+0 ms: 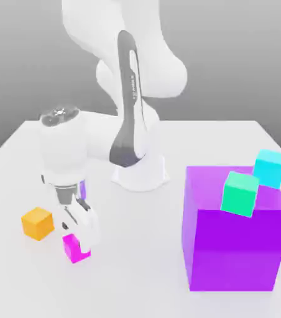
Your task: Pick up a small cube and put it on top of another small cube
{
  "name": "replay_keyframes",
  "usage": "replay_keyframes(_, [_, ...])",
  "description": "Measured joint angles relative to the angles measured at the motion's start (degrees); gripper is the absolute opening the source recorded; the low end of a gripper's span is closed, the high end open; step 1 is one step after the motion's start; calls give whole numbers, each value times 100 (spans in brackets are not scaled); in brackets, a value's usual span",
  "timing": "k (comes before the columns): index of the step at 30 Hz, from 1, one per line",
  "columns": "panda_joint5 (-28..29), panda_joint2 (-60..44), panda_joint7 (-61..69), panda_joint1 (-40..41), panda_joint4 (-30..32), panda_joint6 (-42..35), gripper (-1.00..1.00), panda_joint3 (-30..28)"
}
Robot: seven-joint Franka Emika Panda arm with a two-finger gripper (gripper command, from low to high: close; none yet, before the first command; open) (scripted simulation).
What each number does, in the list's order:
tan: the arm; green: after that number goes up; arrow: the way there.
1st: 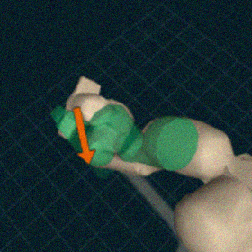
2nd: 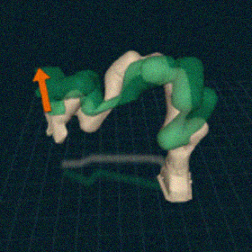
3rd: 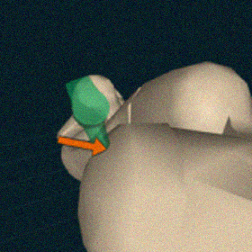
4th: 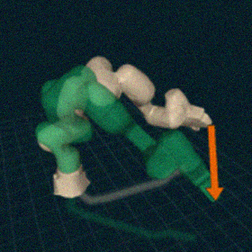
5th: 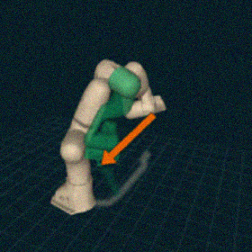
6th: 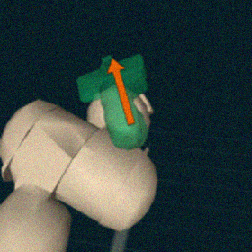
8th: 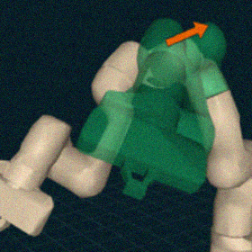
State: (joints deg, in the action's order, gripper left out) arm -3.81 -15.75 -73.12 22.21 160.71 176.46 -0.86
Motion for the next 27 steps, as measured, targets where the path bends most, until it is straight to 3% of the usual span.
replay_keyframes(7, [21,-46,-18,21,-8,43,-100,18])
replay_keyframes(14, [319,1248,-233,-49,238,-1004,-100,-124])
replay_keyframes(21, [379,1099,1431,-699,-376,-1267,-100,471])
replay_keyframes(27, [929,968,2998,-894,-1039,-1740,-100,769])
